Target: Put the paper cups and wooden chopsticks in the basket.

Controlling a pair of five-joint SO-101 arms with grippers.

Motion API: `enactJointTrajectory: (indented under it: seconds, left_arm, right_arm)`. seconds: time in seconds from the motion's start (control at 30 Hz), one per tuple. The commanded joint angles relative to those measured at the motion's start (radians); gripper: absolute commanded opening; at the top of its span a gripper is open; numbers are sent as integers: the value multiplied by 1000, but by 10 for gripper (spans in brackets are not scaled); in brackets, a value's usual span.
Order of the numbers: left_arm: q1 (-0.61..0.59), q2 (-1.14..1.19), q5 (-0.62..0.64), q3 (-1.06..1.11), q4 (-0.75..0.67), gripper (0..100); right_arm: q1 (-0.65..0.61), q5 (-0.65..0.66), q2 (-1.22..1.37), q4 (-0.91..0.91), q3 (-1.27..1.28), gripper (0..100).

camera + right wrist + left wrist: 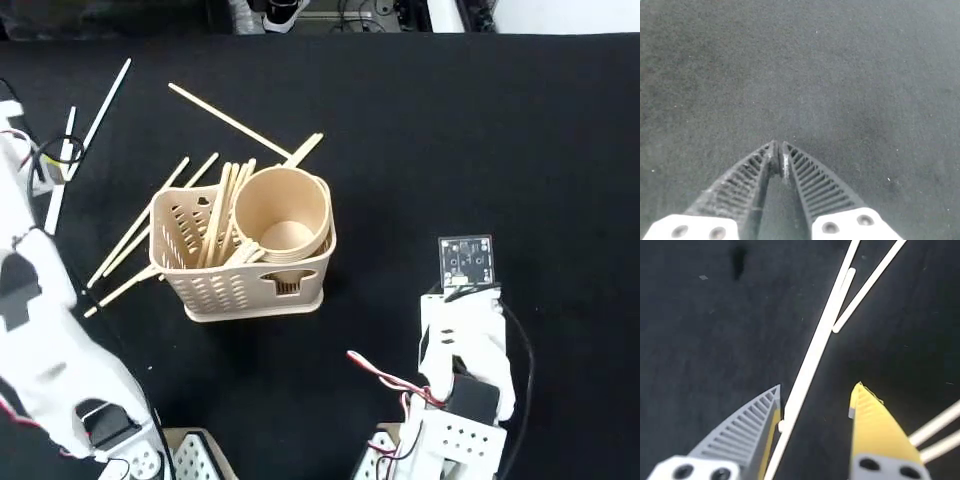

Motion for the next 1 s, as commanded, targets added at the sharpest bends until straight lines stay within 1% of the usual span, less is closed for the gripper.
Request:
enactJointTrajectory:
  seconds: [0.0,0.07,0.13,0.33,0.5,0.57,0.6,0.67,0.8,0.87,0.97]
  left_arm:
    - [-2,244,-43,-280,3,223]
    - [-2,368,-43,-394,6,223]
    - [-2,474,-44,-507,38,223]
    - [2,744,-51,-885,273,220]
    - [13,895,-52,-1202,466,108]
    - [28,945,-98,-1317,551,53]
    - [38,956,-138,-1333,585,28]
    - [53,951,-204,-1310,595,33]
    - [54,921,-218,-1299,595,28]
    - [54,905,-189,-1299,598,28]
    - [42,856,-87,-1299,598,28]
  right_arm:
    - [-12,8,-44,3,-2,14]
    - [-12,8,-44,3,-2,14]
    - [-12,8,-44,3,-2,14]
    - [-12,8,-44,3,-2,14]
    - [-12,8,-44,3,-2,14]
    - [-12,8,-44,3,-2,14]
    - [-12,8,-44,3,-2,14]
    - [-12,8,-44,3,-2,14]
    - [-12,8,-44,3,-2,14]
    - [-12,8,-44,3,-2,14]
    - [-12,8,-44,3,-2,14]
